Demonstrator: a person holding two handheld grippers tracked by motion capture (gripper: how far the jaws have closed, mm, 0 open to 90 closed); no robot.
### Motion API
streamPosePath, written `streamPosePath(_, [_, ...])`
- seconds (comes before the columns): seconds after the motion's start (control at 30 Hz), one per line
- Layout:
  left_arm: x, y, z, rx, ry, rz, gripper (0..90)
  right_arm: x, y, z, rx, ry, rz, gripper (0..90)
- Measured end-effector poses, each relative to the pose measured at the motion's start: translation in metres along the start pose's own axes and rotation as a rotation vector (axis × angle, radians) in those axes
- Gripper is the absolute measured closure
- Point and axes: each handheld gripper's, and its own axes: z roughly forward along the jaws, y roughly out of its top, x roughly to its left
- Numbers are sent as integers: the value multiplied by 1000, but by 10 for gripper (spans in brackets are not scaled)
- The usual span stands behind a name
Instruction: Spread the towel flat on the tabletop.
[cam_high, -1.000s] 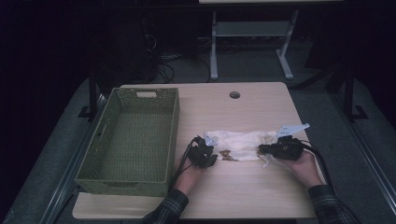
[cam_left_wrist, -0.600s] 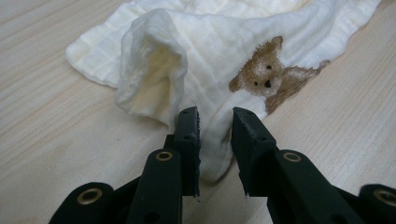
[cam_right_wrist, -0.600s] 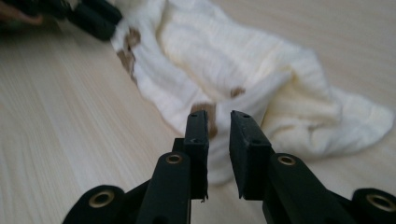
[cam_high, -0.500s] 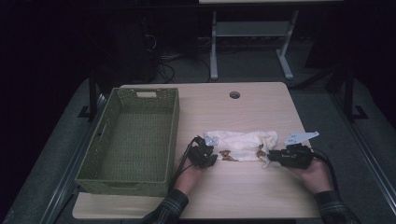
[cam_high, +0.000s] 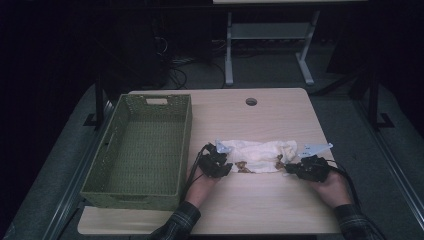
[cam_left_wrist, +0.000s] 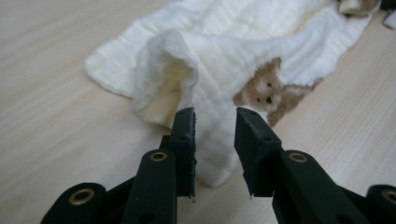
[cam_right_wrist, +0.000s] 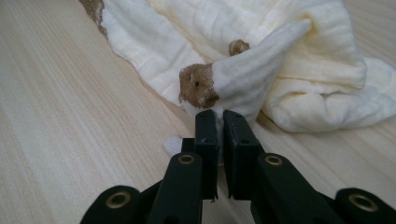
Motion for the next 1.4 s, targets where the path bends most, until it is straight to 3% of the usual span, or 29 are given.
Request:
streamPosePath(0.1, [-1,0,-2,9,20,4,673,-3,-1,-2,8,3,2,844])
streamPosePath(0.33, [-4,-6,8,66,0,-3,660,-12,-6,-7,12,-3,31,847])
streamPosePath(0.4, [-4,-6,8,69,7,12,696,-13,-6,-8,17,-10,28,850])
streamPosePath(0.5, [-3,-5,7,67,8,10,825,-16,-8,-11,6,-13,48,852])
streamPosePath(0.87, [-18,0,-30,-39,-4,7,866,-25,-18,-45,-103,-33,70,854])
streamPosePath(1.1, [-32,-15,-43,-18,-43,-5,866,-21,-38,-63,-129,-10,85,854])
streamPosePath(1.33, [-44,-25,-51,11,-62,1,866,-7,-55,-73,-116,21,67,850])
streamPosePath(1.4, [-46,-29,-52,34,-71,-15,866,-3,-59,-74,-107,33,67,850])
